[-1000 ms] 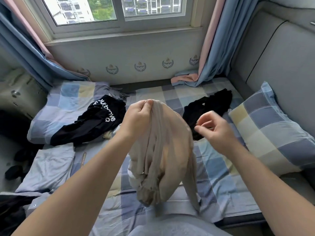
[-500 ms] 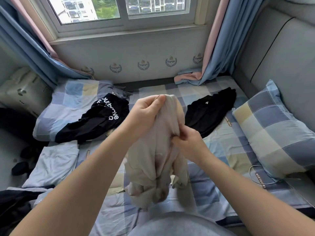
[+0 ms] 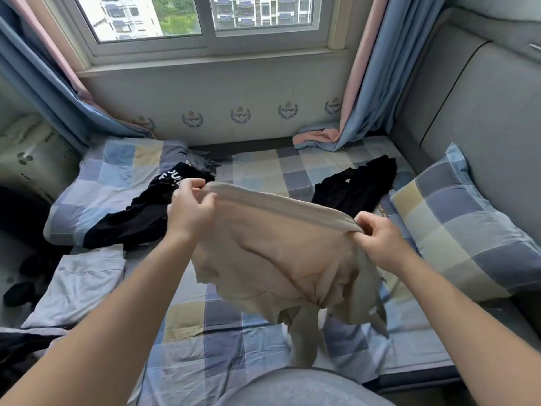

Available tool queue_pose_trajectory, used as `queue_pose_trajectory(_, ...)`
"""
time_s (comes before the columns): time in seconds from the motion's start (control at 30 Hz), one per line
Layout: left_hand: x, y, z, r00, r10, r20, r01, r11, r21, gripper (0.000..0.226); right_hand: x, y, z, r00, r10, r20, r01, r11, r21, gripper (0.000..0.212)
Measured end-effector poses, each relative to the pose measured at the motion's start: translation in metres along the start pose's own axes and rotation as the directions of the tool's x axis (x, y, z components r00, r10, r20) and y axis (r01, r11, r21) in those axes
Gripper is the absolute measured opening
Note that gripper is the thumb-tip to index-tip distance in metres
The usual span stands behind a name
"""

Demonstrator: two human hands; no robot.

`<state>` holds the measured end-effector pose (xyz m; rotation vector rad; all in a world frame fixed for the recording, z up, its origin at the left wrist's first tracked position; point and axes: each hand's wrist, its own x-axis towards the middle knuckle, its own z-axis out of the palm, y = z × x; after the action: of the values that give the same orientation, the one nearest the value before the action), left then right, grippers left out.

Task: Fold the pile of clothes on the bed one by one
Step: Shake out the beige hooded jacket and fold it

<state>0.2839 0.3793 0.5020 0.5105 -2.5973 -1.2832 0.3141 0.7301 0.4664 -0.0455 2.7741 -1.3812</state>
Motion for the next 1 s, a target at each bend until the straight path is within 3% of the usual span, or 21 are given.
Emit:
queue_pose_trajectory(0.07, -0.012, 0.008, 0.012, 0.959, 0.141, 0.247, -0.17, 0.98, 0.1, 0.064, -0.005, -0.028, -0.003, 0.99, -0.115, 0.082, 0.101, 0.983, 0.154, 0.016)
queue_pose_trajectory(0.1, -0.024, 0.017, 0.022, 0.886, 0.219, 0.409, -0.271, 0.96, 0.071, 0.07, -0.006, -0.043, -0.004, 0.977, -0.179, 0.116, 0.155, 0.969, 0.194, 0.013)
queue_pose_trajectory(0.17, -0.051, 0.035, 0.044, 0.707, 0.326, 0.628, -0.361, 0.929, -0.076, 0.053, -0.008, -0.069, -0.002, 0.942, -0.284, 0.18, 0.243, 0.945, 0.221, 0.011)
queue_pose_trajectory(0.2, -0.059, 0.038, 0.055, 0.668, 0.367, 0.648, -0.35, 0.923, -0.163, 0.033, -0.008, -0.077, -0.001, 0.928, -0.31, 0.205, 0.263, 0.937, 0.229, 0.011)
queue_pose_trajectory(0.27, -0.065, 0.04, 0.062, 0.701, 0.397, 0.592, -0.265, 0.916, -0.3, 0.005, -0.005, -0.082, -0.002, 0.923, -0.324, 0.209, 0.276, 0.933, 0.229, 0.01)
queue_pose_trajectory(0.33, -0.059, 0.039, 0.057, 0.749, 0.4, 0.527, -0.256, 0.91, -0.327, 0.015, -0.001, -0.069, -0.005, 0.935, -0.294, 0.2, 0.264, 0.951, 0.163, 0.014)
queue_pose_trajectory(0.47, -0.039, 0.036, 0.03, 0.81, 0.453, 0.371, -0.37, 0.887, -0.275, 0.028, -0.001, -0.021, -0.007, 0.975, -0.124, 0.185, 0.133, 0.991, -0.035, 0.013)
queue_pose_trajectory(0.67, -0.012, 0.013, 0.002, 0.956, 0.267, 0.124, -0.243, 0.953, -0.179, 0.018, -0.004, 0.013, -0.01, 0.998, 0.015, 0.066, -0.007, 0.994, -0.113, 0.026)
queue_pose_trajectory(0.77, -0.008, -0.002, 0.003, 0.974, 0.132, 0.186, -0.133, 0.991, -0.004, 0.017, -0.005, -0.002, -0.017, 0.996, 0.009, 0.088, -0.013, 0.999, 0.044, 0.029)
queue_pose_trajectory(0.83, -0.017, -0.002, 0.005, 0.938, 0.101, 0.333, -0.157, 0.977, 0.147, 0.016, -0.006, -0.024, -0.021, 0.993, -0.033, 0.114, 0.012, 0.984, 0.179, 0.025)
queue_pose_trajectory(0.87, -0.023, 0.002, 0.008, 0.891, 0.13, 0.436, -0.225, 0.959, 0.174, 0.035, -0.007, -0.035, -0.023, 0.988, -0.07, 0.134, 0.04, 0.976, 0.213, 0.023)
queue_pose_trajectory(0.93, -0.041, 0.018, 0.02, 0.772, 0.191, 0.607, -0.288, 0.955, 0.066, 0.061, -0.006, -0.059, -0.021, 0.969, -0.156, 0.19, 0.107, 0.964, 0.245, 0.018)
queue_pose_trajectory(1.0, -0.062, 0.034, 0.038, 0.638, 0.263, 0.724, -0.236, 0.962, -0.141, 0.053, -0.005, -0.079, -0.015, 0.94, -0.236, 0.244, 0.176, 0.954, 0.244, 0.016)
